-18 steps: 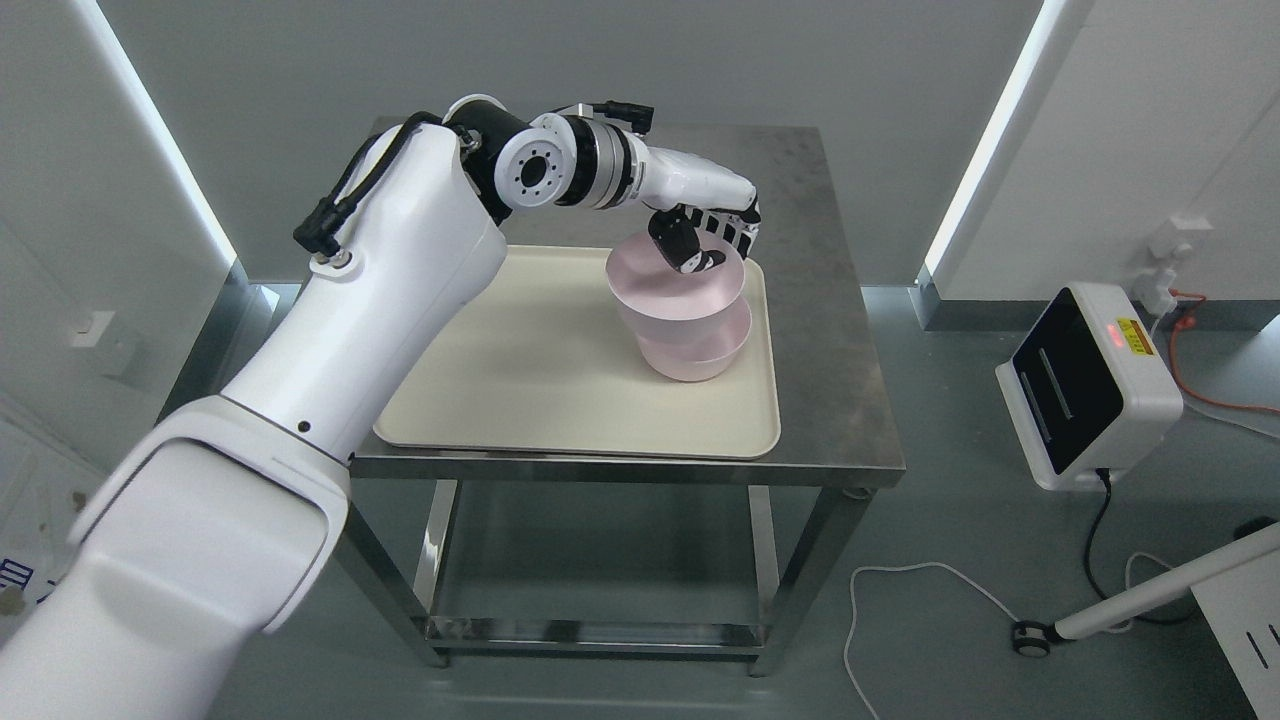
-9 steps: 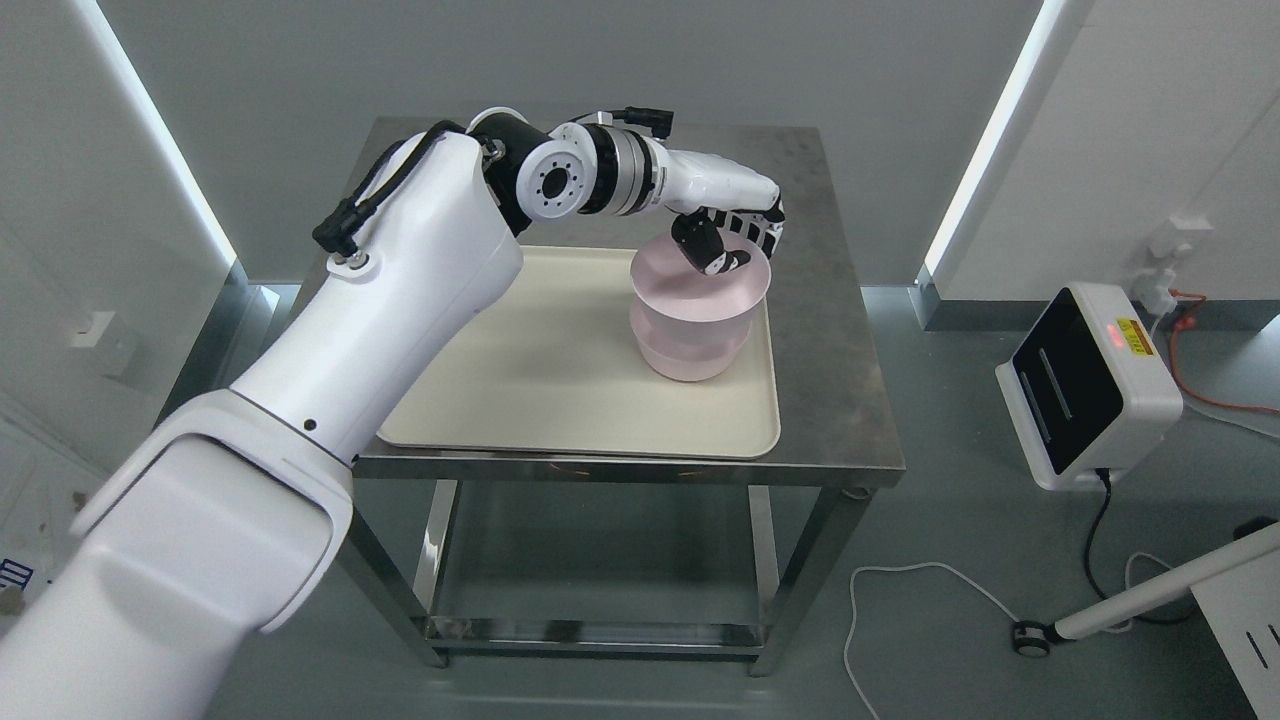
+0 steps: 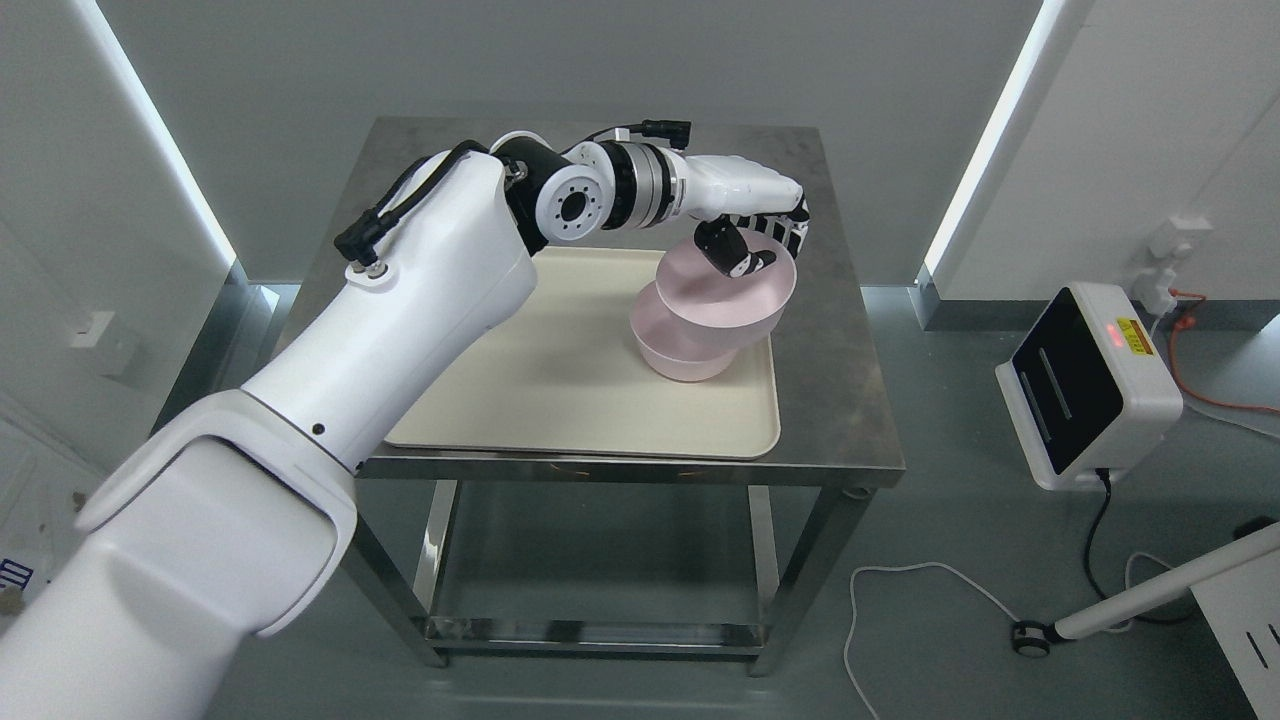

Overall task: Stack pink IKEA bowls on left shelf middle
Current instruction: 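Lower the pink bowl into the other bowl and release it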

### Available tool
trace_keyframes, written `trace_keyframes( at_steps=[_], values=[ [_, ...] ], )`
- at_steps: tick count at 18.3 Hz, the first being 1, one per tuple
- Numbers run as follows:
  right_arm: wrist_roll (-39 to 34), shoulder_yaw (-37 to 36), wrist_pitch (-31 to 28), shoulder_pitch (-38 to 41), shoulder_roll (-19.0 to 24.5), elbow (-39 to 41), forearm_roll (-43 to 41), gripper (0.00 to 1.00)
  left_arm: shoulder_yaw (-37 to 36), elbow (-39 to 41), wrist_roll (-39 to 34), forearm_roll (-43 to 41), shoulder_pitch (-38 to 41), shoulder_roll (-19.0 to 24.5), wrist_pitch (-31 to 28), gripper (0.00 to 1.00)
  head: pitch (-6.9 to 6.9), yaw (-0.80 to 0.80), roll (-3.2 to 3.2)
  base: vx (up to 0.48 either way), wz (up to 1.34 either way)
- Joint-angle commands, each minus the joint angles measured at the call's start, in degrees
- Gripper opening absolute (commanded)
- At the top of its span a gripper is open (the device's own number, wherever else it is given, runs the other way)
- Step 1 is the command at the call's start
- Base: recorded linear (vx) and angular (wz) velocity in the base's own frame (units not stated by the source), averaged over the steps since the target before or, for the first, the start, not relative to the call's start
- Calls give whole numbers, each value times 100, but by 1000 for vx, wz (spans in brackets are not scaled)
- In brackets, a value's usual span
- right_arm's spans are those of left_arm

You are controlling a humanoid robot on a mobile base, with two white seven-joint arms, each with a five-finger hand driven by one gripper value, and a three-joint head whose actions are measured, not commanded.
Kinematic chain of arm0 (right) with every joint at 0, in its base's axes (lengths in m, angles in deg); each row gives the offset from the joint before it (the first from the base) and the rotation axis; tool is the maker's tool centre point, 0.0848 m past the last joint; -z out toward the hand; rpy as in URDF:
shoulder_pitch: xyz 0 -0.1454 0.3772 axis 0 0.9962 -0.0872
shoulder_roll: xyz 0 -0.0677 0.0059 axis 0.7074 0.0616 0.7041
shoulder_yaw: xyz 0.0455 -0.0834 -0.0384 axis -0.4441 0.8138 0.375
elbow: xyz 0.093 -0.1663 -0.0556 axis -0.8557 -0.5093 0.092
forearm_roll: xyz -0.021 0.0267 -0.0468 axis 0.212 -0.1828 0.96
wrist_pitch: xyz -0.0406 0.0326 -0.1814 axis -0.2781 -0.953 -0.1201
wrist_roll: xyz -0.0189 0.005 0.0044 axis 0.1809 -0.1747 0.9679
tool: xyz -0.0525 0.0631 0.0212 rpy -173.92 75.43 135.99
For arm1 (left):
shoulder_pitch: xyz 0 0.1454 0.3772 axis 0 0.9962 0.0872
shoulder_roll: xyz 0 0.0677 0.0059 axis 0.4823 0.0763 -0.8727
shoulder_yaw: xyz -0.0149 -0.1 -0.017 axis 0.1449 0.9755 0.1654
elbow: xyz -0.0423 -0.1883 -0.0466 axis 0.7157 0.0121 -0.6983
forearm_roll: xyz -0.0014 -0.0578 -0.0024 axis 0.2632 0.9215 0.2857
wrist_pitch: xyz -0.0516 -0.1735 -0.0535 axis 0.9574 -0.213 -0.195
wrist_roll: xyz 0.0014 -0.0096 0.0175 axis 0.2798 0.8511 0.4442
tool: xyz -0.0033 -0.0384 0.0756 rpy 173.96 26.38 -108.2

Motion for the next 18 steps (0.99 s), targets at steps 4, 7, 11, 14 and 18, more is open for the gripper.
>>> trace_keyframes(
  at_steps=[4, 7, 11, 14, 18],
  values=[
    [-2, -61, -7, 140, -100, 193, 0, 100, -600, -202, -439, 31, 3, 99, -17, 3, 0, 0, 0, 0, 0],
    [-2, -61, -16, 140, -100, 193, 0, 100, -609, -308, -588, -65, 3, 99, -17, 4, 0, 0, 0, 0, 0],
    [-2, -61, -16, 140, -100, 193, 0, 100, -609, -466, -764, -188, 3, 99, -43, 4, 0, 0, 0, 0, 0],
    [-2, -70, -16, 140, -100, 193, 0, 100, -609, -554, -826, -215, 3, 99, -43, 4, 0, 0, 0, 0, 0],
    [-2, -70, -16, 132, -100, 193, 0, 100, -601, -703, -835, -224, 3, 99, -43, 4, 0, 0, 0, 0, 0]
  ],
)
